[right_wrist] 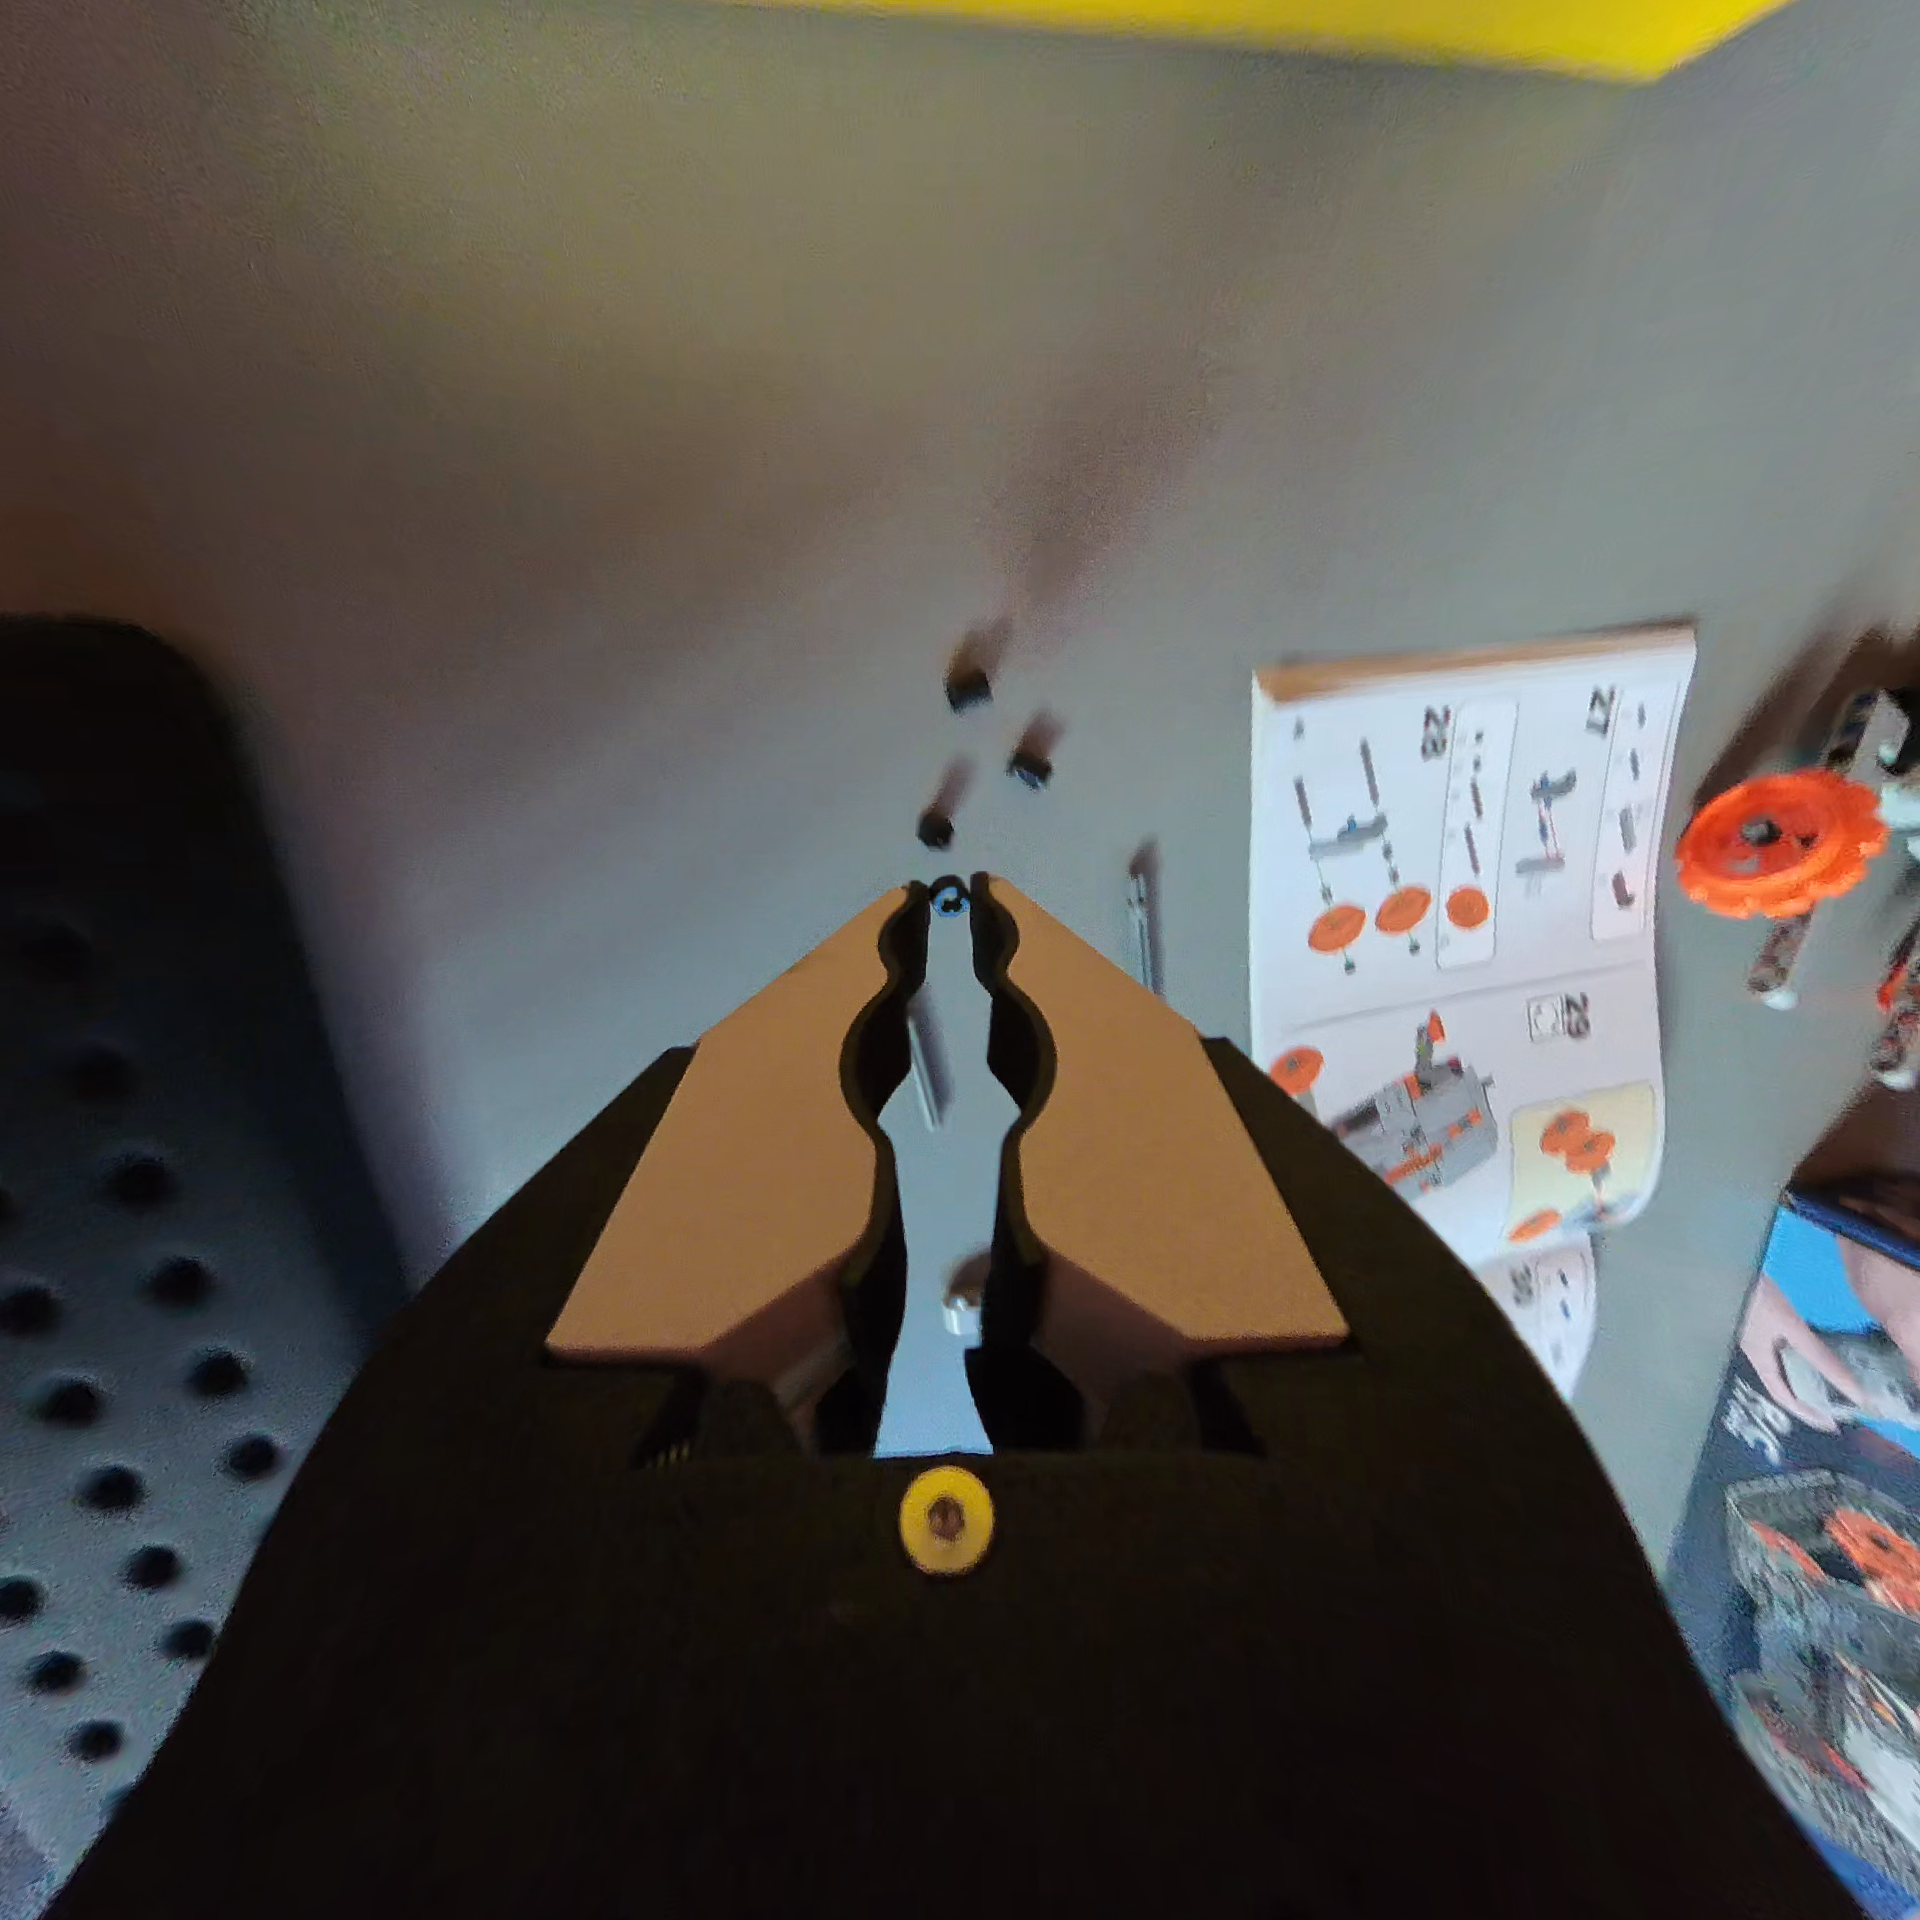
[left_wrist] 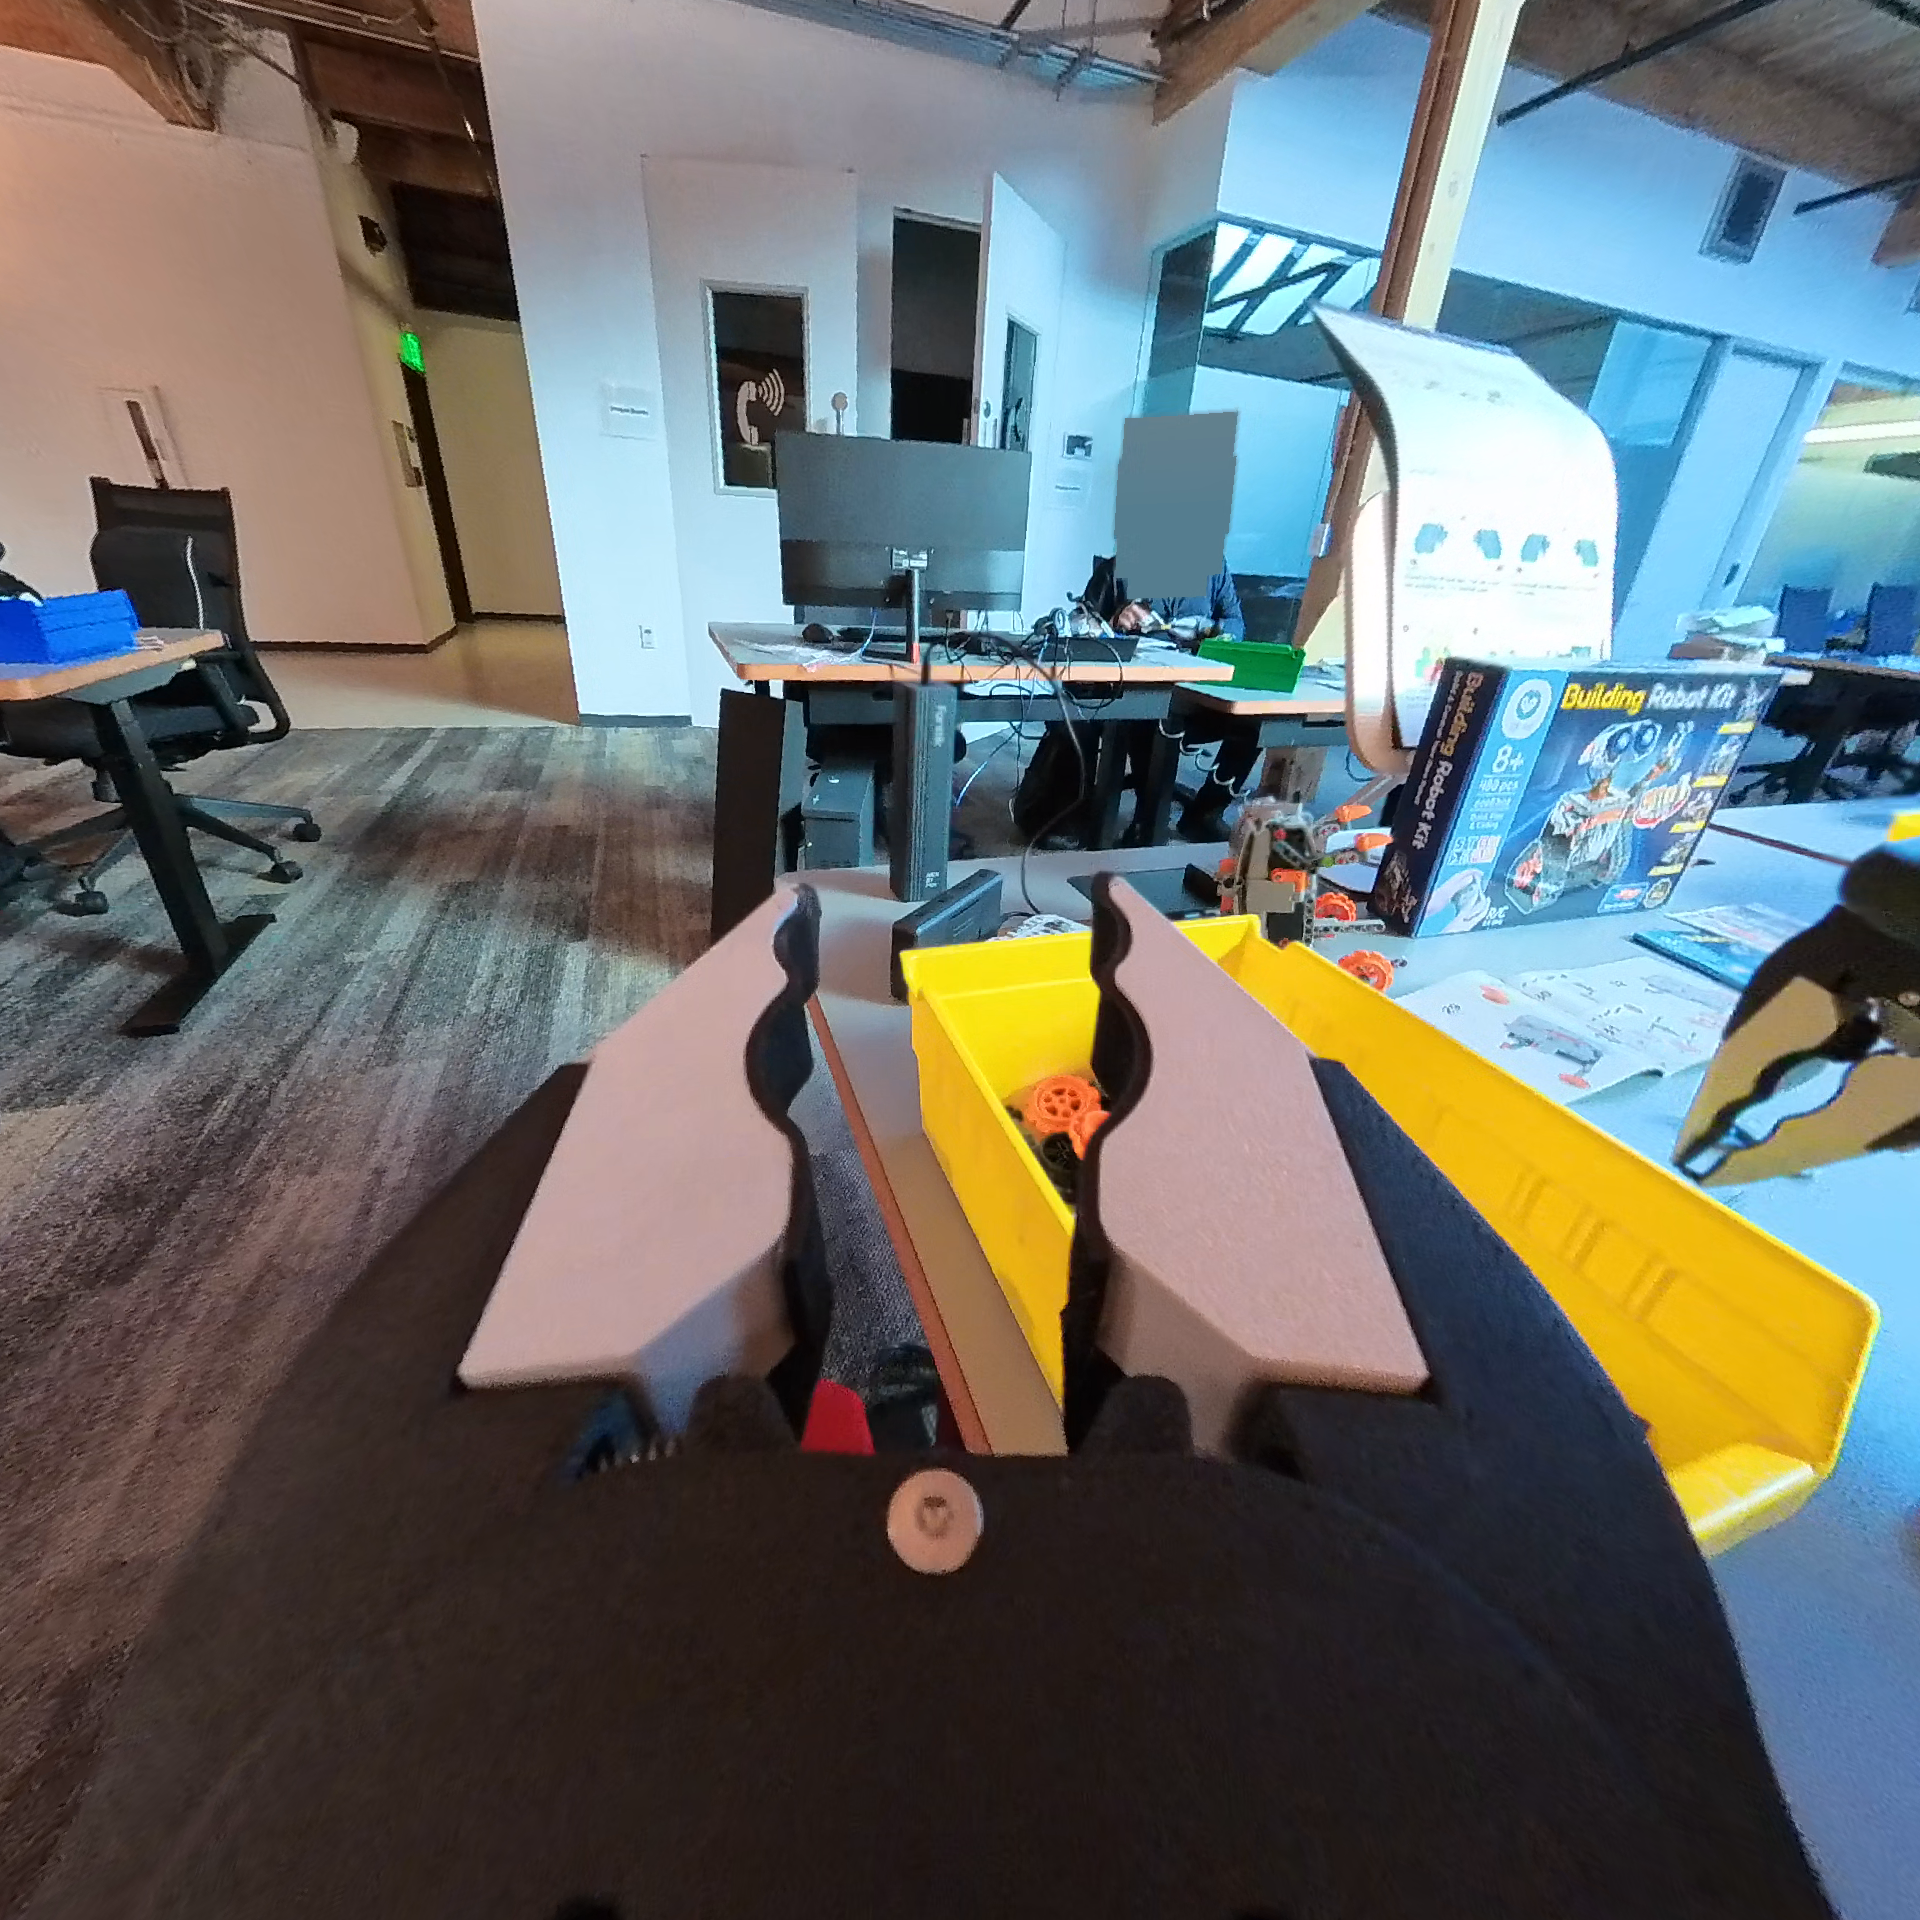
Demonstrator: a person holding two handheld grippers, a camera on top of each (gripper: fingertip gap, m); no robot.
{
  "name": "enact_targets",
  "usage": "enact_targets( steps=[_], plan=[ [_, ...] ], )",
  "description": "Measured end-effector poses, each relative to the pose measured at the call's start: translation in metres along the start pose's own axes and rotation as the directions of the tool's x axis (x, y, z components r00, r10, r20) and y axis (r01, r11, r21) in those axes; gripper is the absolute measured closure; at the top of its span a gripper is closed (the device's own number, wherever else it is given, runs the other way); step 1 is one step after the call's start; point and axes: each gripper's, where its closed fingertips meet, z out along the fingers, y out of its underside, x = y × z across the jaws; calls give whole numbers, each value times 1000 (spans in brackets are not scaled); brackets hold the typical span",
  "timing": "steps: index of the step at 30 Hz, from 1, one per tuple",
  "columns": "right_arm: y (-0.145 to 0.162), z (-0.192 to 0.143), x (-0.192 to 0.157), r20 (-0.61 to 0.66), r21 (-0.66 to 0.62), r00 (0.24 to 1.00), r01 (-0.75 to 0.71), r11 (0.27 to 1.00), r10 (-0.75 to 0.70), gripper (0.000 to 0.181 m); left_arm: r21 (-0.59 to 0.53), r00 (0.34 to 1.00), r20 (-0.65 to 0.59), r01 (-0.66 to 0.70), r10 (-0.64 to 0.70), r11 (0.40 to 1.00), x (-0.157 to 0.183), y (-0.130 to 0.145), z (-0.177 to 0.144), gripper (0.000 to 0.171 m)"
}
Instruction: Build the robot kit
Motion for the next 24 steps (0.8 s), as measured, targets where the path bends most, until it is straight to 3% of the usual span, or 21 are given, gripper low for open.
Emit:
enact_targets(
  steps=[7,15,18,21,24],
  plan=[
    [28,20,16,-5,-69,999,-40,997,40,174,-72,996,21,-85,86,994,14,5,4,120],
    [32,25,23,24,-58,995,-90,994,92,173,-114,996,16,-87,89,990,13,16,10,119],
    [28,23,24,36,-35,994,-100,994,101,165,-122,996,18,-80,82,989,9,18,11,119],
    [10,-5,35,38,61,993,-112,992,110,166,-120,997,20,-70,72,990,5,19,8,118],
    [-64,-65,61,0,294,997,-75,953,79,170,-108,998,39,-53,57,993,-2,17,4,118]
  ],
)
